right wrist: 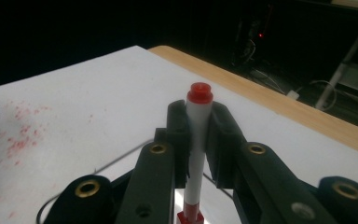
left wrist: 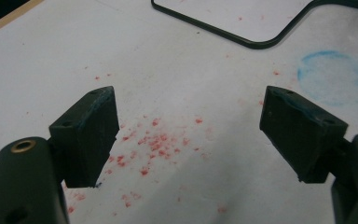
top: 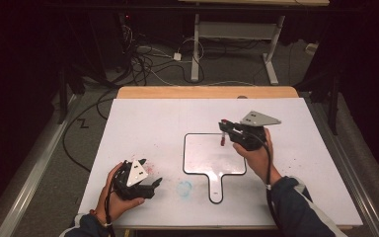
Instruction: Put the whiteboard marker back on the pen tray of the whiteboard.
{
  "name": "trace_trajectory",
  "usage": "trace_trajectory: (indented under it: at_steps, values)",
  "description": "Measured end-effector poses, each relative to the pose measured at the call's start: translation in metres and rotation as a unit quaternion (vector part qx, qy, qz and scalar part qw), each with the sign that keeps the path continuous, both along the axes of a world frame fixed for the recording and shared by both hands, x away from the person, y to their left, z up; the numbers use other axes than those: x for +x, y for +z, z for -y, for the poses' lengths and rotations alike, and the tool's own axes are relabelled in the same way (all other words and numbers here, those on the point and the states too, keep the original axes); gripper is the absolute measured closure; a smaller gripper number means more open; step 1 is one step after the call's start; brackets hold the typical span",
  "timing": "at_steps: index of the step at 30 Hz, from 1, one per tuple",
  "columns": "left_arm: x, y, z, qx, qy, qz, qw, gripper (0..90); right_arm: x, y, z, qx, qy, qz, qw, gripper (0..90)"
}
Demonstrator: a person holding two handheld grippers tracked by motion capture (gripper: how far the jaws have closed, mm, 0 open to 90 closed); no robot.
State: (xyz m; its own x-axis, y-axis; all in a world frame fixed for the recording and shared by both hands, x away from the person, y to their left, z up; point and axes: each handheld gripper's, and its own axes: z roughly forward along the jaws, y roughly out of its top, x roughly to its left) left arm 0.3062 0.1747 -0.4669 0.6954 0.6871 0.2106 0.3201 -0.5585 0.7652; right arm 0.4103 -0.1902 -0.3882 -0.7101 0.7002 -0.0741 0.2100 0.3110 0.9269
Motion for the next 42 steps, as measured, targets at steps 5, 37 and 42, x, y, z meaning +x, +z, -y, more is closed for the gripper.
trace_trajectory:
  at_steps: [5, 37, 42]
  values:
    - [0.0, 0.0, 0.001, 0.004, 0.004, 0.001, 1.0, 18.9, -0.031, 0.016, 0.035, -0.002, -0.003, -0.031, 0.9995, 81.1]
    - [0.004, -0.002, 0.01, 0.015, -0.008, -0.005, 0.9998, 17.7, 0.042, -0.069, 0.056, 0.003, -0.12, -0.222, 0.9675, 75.7]
    - [0.004, -0.003, 0.011, 0.017, -0.009, -0.006, 0.9998, 17.7, 0.044, -0.072, 0.055, -0.034, -0.127, -0.203, 0.9703, 70.5]
